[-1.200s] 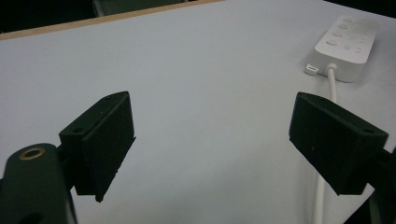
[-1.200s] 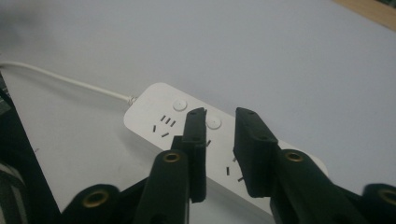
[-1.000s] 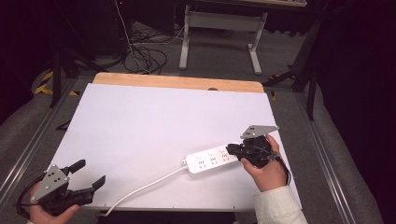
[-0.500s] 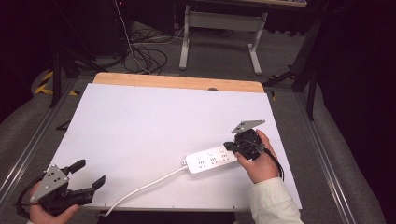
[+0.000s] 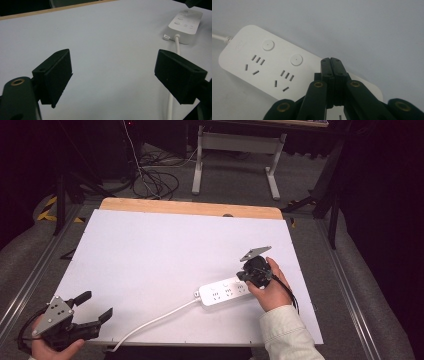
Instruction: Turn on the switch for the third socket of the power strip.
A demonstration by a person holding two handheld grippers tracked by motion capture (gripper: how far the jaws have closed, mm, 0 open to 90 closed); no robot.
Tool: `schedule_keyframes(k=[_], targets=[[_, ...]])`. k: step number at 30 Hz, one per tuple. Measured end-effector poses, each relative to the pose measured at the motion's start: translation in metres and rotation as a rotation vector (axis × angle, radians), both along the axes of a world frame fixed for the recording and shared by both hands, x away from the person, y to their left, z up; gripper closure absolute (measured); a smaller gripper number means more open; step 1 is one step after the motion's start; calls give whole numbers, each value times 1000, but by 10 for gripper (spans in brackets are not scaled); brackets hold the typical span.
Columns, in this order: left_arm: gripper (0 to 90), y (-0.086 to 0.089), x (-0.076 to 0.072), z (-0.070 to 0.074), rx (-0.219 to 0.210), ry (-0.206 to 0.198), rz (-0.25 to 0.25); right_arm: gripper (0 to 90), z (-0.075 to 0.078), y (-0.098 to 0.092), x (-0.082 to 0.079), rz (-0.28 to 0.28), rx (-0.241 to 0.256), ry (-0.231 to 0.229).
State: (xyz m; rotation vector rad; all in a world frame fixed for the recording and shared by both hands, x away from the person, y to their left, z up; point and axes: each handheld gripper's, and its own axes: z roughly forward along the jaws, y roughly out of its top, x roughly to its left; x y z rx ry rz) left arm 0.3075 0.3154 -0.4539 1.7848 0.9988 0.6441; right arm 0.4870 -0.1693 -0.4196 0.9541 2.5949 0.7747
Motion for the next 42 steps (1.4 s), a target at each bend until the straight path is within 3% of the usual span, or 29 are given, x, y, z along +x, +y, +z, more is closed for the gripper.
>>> schedule_keyframes(k=[12,21,42], targets=[[149,0,0,0,0,2,1,900,-11,5,7,-1,-31,40],[149,0,0,0,-5,5,1,900,-15,9,8,0,-53,43],[151,0,0,0,-3,3,1,900,-17,8,7,-27,-36,52]])
